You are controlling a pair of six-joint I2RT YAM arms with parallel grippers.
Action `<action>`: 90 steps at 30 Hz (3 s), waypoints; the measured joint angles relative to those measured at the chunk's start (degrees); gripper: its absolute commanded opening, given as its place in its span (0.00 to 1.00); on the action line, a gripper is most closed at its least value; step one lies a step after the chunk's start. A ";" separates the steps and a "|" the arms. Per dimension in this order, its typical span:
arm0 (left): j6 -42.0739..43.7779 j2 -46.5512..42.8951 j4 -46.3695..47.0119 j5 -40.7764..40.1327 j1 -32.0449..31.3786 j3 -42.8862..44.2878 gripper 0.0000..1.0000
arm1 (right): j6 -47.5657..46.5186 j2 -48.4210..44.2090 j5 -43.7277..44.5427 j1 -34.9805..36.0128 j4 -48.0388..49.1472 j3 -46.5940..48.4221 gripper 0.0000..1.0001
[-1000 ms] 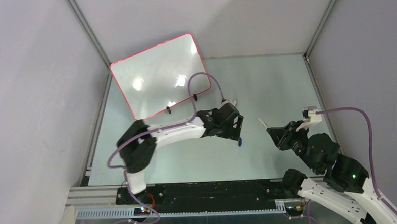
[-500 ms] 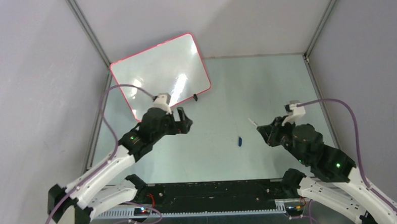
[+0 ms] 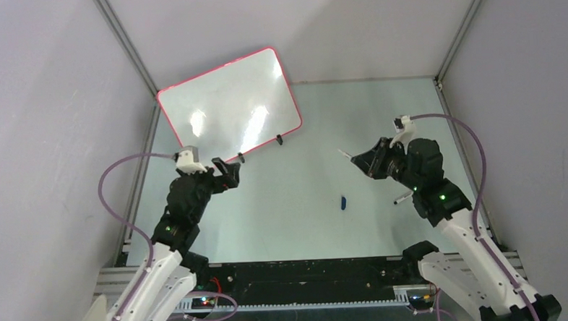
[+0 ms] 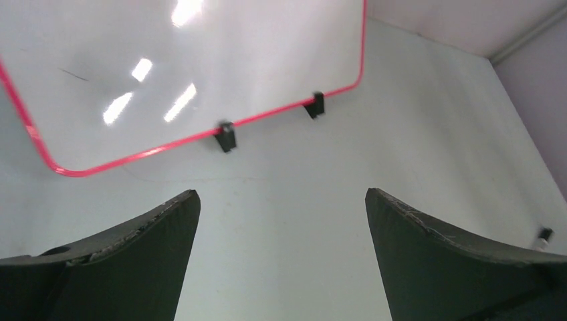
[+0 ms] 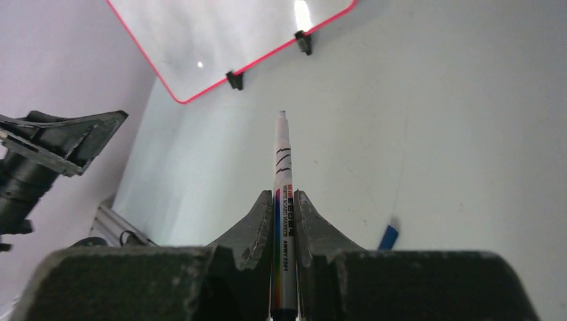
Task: Write a sentence on the whiteboard
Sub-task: Place the pen cap at the center of the board, then move the whiteboard to the center of the board.
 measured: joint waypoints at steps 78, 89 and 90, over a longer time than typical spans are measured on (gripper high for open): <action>-18.27 77.79 59.58 59.01 52.33 30.32 0.77 | -1.42 2.58 -15.02 12.55 7.96 -0.81 0.00; -23.67 81.96 64.32 65.68 50.86 35.89 0.54 | -1.40 2.78 -16.20 12.81 7.98 -0.81 0.00; -23.71 82.05 64.26 66.07 50.58 36.22 0.53 | -1.38 2.84 -16.33 12.81 8.00 -0.81 0.00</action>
